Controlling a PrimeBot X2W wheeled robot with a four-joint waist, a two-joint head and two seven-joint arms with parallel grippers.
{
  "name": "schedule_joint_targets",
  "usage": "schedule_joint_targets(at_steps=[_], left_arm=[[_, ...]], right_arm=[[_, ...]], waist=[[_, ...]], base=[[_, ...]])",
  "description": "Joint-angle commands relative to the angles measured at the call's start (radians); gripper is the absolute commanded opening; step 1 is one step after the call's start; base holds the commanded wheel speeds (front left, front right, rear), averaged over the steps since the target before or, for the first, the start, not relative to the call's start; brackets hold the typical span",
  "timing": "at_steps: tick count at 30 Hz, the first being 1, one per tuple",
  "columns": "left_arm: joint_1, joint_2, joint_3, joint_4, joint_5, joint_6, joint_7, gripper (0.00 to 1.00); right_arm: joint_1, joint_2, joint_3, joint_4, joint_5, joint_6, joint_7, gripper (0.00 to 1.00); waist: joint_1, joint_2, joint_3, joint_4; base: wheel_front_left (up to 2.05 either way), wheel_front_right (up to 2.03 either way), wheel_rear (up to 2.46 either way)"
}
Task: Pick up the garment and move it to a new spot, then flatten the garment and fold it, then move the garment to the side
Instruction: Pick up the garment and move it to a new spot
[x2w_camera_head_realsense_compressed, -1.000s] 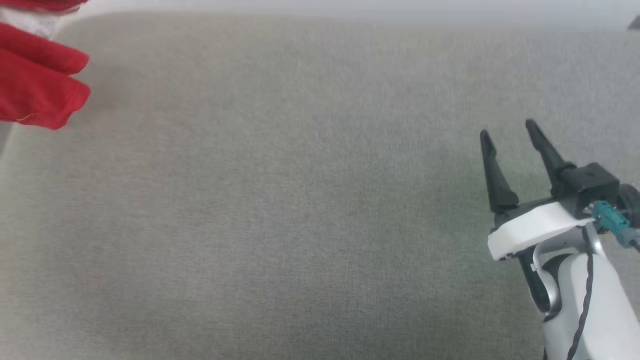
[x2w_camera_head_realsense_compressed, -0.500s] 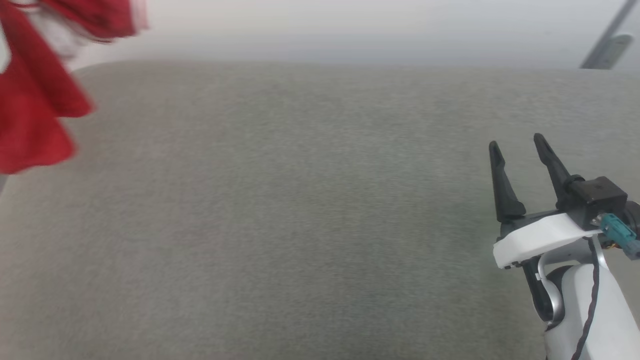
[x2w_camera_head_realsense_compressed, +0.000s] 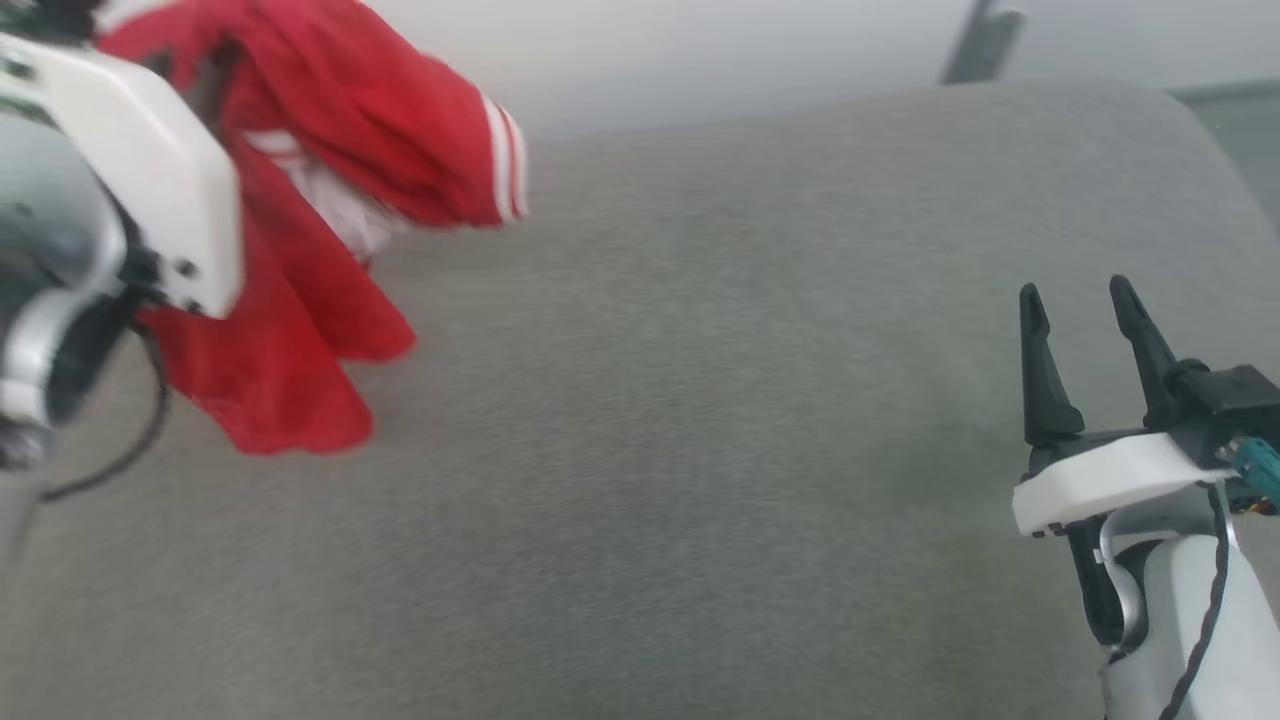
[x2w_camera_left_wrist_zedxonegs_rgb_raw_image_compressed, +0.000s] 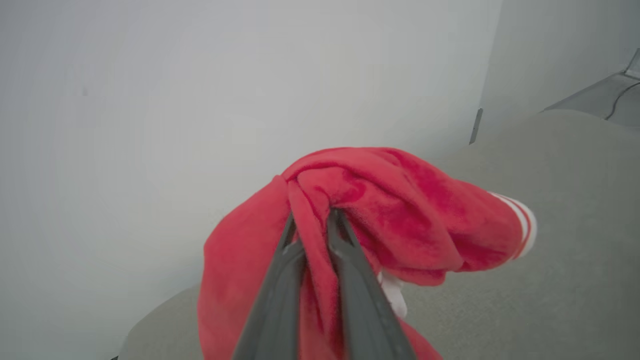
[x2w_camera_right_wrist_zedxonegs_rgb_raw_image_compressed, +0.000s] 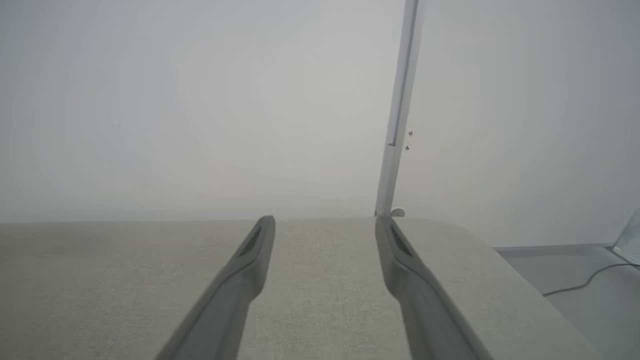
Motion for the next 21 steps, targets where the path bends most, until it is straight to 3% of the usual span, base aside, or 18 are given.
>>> schedule_joint_targets(at_steps=[1, 5, 12, 21], left_arm=[[0.023, -0.01, -0.008, -0.017, 0.007, 0.017, 0.009, 0.0], [0.067, -0.05, -0.044, -0.064, 0.012, 0.061, 0.03, 0.0], [0.206, -0.115, -0.141, -0.046, -0.003, 0.102, 0.059, 0.0], [0.322, -0.184, -0.246, 0.126, -0.021, 0.07, 0.031, 0.0]], right_arm=[[0.006, 0.005, -0.002, 0.006, 0.0, 0.0, -0.008, 1.0], [0.014, 0.012, -0.006, 0.018, -0.001, 0.0, -0.019, 1.0], [0.015, 0.02, 0.008, 0.063, 0.016, 0.0, -0.042, 1.0], [-0.013, 0.02, 0.044, 0.119, 0.048, 0.0, -0.068, 1.0]], waist=[[0.0, 0.0, 0.01, -0.055], [0.0, 0.0, 0.018, -0.103], [0.0, 0.0, 0.042, -0.153], [0.0, 0.0, 0.077, -0.168]], base=[[0.0, 0.0, 0.0], [0.0, 0.0, 0.0], [0.0, 0.0, 0.0], [0.0, 0.0, 0.0]])
